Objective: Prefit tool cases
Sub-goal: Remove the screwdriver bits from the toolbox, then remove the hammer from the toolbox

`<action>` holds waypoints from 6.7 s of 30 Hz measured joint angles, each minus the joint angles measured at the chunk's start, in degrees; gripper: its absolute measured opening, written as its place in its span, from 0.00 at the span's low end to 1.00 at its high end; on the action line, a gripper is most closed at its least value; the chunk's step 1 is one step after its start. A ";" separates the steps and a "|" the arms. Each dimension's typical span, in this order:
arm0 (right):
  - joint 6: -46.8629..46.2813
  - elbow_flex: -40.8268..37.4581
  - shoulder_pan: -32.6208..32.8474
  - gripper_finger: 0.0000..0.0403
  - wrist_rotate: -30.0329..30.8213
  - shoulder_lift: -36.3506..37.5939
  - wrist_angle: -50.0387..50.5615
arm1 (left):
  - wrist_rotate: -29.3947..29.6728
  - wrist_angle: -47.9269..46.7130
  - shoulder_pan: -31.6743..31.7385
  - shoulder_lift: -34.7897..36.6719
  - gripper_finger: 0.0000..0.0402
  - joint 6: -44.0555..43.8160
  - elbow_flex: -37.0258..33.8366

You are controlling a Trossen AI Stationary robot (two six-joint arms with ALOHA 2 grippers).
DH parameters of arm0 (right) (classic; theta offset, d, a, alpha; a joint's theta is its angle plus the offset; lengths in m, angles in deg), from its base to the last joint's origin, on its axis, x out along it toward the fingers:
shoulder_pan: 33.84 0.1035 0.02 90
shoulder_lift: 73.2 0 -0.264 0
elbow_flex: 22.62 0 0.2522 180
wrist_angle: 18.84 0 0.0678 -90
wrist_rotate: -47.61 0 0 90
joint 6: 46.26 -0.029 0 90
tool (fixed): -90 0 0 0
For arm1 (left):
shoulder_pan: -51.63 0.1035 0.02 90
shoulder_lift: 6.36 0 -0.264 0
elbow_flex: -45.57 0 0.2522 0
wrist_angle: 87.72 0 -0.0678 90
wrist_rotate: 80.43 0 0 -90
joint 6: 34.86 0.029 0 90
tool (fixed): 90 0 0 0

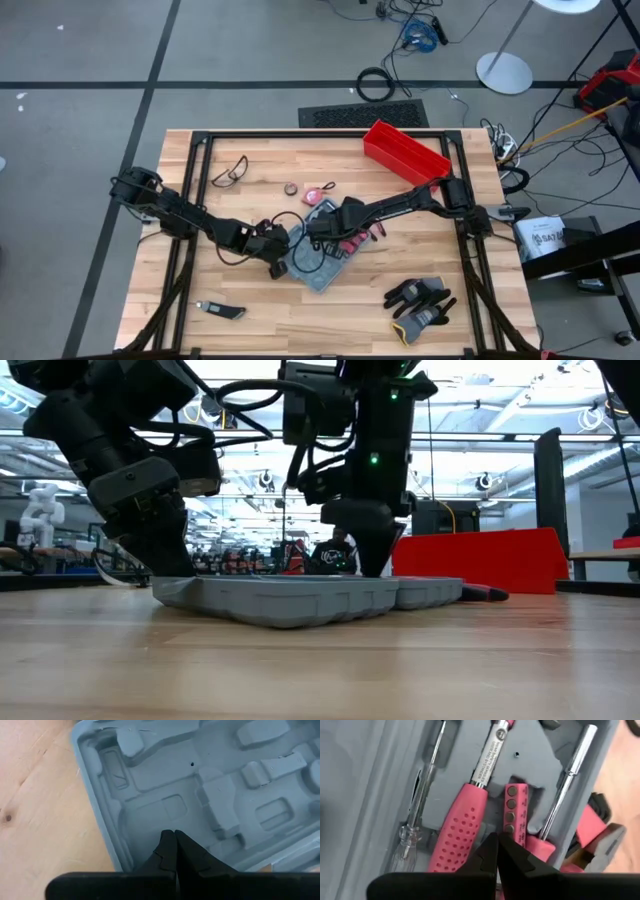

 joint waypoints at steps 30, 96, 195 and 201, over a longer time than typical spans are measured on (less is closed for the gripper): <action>11.27 -0.67 -4.27 0.31 -4.94 5.12 -4.73 | -0.70 0.15 0.00 -0.04 0.00 1.06 0.00; 7.48 0.75 4.39 0.45 -11.31 11.48 9.05 | -22.36 -12.55 -5.34 9.21 0.00 5.30 -0.28; 0.51 9.07 7.76 0.28 -9.97 -0.42 -6.62 | -6.62 -7.79 -10.71 9.29 0.00 -7.89 -0.04; 2.22 9.07 5.48 0.28 -12.54 -2.48 -7.72 | -5.99 -7.82 -11.30 9.29 0.00 -7.90 -0.04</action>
